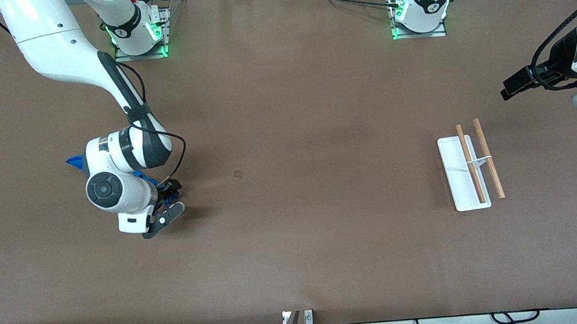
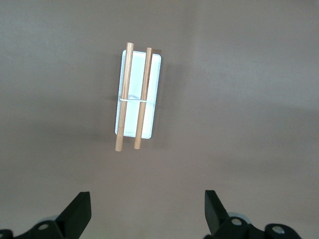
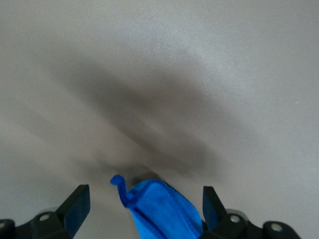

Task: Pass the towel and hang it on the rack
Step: 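Reach the right gripper down to the blue towel and grasp it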

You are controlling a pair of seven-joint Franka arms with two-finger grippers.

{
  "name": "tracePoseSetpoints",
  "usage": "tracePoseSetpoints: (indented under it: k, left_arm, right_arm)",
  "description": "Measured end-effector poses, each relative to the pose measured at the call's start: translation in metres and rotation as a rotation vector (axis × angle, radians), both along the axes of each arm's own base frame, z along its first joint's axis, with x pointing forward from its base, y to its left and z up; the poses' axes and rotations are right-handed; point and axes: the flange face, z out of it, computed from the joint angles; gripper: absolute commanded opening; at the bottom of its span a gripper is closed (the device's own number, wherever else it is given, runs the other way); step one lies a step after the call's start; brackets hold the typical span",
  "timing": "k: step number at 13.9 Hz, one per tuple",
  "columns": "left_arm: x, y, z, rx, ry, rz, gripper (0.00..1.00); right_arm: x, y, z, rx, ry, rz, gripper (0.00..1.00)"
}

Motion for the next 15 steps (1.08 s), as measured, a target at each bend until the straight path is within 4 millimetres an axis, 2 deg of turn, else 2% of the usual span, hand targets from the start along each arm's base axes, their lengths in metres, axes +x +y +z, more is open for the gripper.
tracePoseSetpoints:
  k: [4, 9, 11, 15]
  left_arm:
    - [0.0, 0.0, 0.0, 0.0, 0.001, -0.001, 1.0]
    - [0.0, 0.0, 0.0, 0.0, 0.001, -0.001, 1.0]
    - [0.0, 0.0, 0.0, 0.0, 0.001, -0.001, 1.0]
    - [0.0, 0.0, 0.0, 0.0, 0.001, -0.001, 1.0]
  right_arm:
    - [-0.003, -0.004, -0.014, -0.01, 0.024, -0.003, 1.0]
    - [-0.007, -0.006, -0.024, -0.018, 0.055, 0.0, 0.87]
    - [-0.008, -0.01, -0.031, -0.022, 0.068, 0.01, 0.79]
    - [-0.008, -0.013, -0.035, -0.023, 0.074, 0.014, 0.56]
